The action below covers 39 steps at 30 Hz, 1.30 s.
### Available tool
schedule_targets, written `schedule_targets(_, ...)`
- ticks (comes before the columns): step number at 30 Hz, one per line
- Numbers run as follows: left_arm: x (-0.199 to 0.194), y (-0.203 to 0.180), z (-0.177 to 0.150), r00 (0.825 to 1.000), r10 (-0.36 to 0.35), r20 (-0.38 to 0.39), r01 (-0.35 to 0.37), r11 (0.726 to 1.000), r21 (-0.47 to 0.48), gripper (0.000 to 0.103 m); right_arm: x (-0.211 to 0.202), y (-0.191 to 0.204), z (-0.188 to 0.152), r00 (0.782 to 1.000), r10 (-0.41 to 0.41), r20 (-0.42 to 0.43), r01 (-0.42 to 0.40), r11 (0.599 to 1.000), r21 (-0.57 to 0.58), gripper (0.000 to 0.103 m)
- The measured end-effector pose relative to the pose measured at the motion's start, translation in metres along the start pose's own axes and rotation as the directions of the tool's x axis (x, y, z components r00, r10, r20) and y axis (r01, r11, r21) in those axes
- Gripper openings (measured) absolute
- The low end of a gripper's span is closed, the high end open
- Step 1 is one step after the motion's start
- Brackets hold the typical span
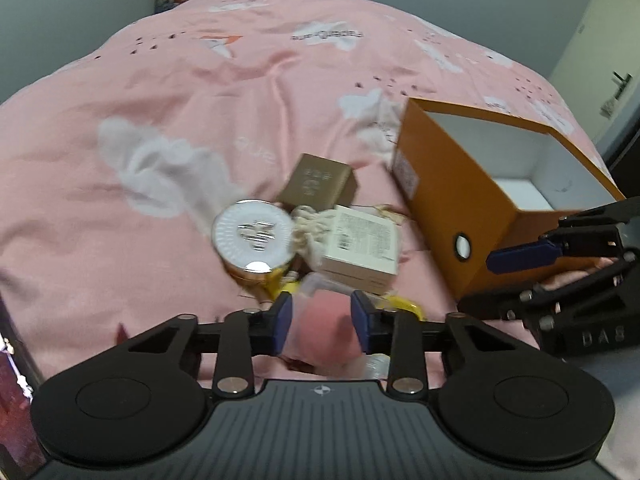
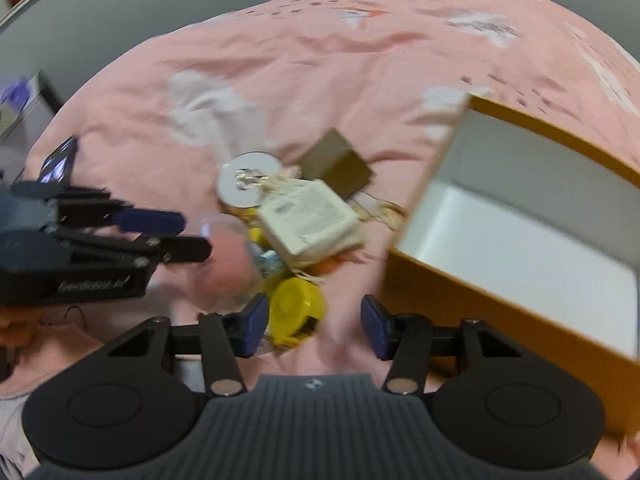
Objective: Organize rigid objects
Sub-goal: 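Lower the left tool onto the clear sponge cup while the right tool approaches the white box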
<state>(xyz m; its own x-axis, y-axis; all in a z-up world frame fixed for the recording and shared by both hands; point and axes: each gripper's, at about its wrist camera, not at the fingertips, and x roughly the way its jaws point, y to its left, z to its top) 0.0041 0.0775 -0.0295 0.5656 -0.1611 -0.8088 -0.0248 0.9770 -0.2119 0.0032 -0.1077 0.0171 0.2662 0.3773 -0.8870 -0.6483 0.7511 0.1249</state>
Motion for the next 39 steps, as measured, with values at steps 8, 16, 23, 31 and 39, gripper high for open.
schedule_targets(8, 0.007, 0.012, 0.015, 0.999, -0.016, -0.047, 0.012, 0.997, -0.074, 0.035, 0.026, 0.025, 0.029, 0.999, 0.012, -0.042, -0.020, 0.980, -0.198, 0.035)
schedule_targets(16, 0.023, 0.024, 0.029, 0.992, -0.031, -0.123, 0.006, 0.982, -0.191, 0.065, 0.057, 0.033, 0.058, 0.992, -0.061, -0.107, 0.013, 0.916, -0.402, 0.044)
schedule_targets(23, 0.032, 0.029, 0.026, 0.977, -0.077, -0.198, 0.024, 0.966, -0.259, 0.078, 0.081, 0.037, 0.061, 0.982, -0.091, -0.164, -0.014, 0.838, -0.546, 0.057)
schedule_targets(31, 0.040, 0.033, 0.022, 0.955, -0.112, -0.275, 0.007, 0.935, -0.355, 0.082, 0.106, 0.038, 0.058, 0.977, -0.088, -0.193, -0.040, 0.816, -0.577, 0.070)
schedule_targets(39, 0.054, 0.035, 0.022, 0.944, -0.095, -0.315, -0.035, 0.923, -0.383, 0.089, 0.115, 0.037, 0.061, 0.975, -0.090, -0.205, -0.045, 0.818, -0.574, 0.076)
